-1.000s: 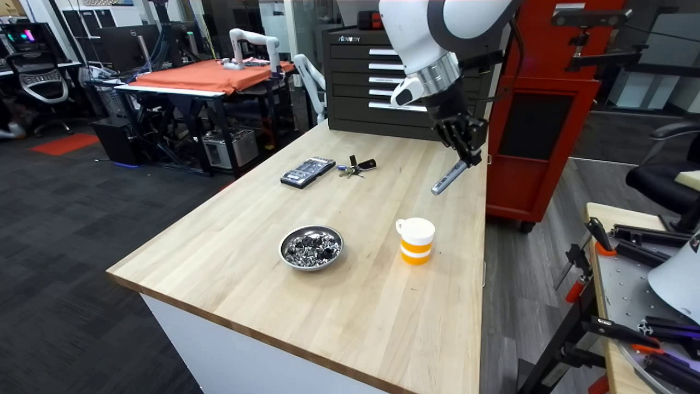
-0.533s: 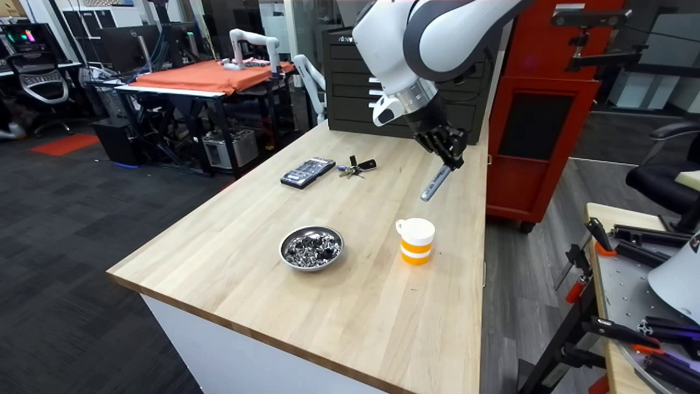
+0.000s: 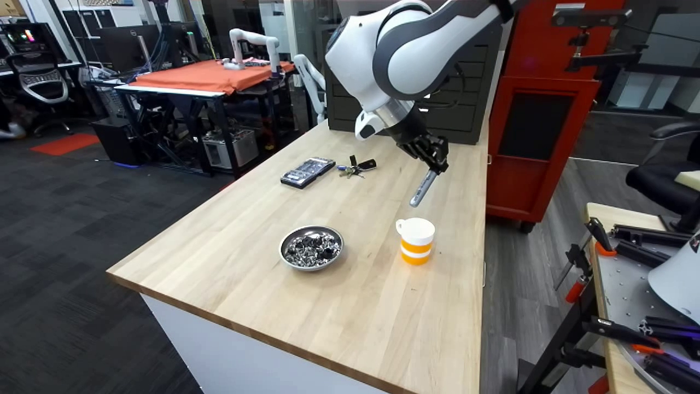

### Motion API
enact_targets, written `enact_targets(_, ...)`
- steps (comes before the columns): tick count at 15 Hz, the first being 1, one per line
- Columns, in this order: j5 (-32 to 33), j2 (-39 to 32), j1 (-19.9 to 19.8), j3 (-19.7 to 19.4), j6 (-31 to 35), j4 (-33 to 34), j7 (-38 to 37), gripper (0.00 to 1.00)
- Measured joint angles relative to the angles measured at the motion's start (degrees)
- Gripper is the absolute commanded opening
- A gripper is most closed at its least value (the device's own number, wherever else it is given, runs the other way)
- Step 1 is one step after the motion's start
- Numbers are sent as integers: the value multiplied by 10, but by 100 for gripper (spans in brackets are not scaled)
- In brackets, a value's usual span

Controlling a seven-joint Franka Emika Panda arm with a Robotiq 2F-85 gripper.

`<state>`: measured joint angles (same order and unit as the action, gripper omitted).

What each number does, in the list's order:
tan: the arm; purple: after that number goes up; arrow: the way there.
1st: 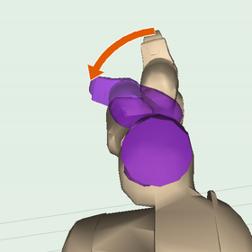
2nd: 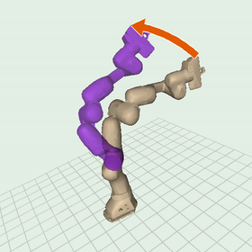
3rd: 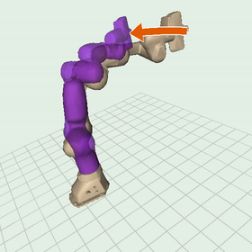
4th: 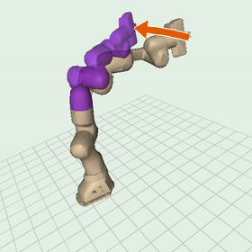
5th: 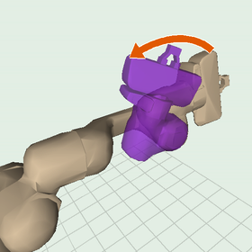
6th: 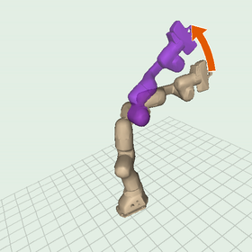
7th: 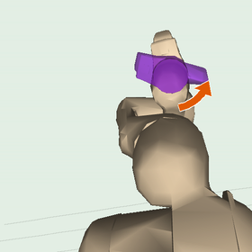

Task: Put the marker in the cup

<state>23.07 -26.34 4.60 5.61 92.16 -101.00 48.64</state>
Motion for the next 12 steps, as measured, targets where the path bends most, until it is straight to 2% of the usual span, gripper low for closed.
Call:
enact_targets(5, 20, -37, 15, 2, -53, 50, 0, 6)
enact_targets(12, 23, -74, 27, 15, -85, 82, 0, 6)
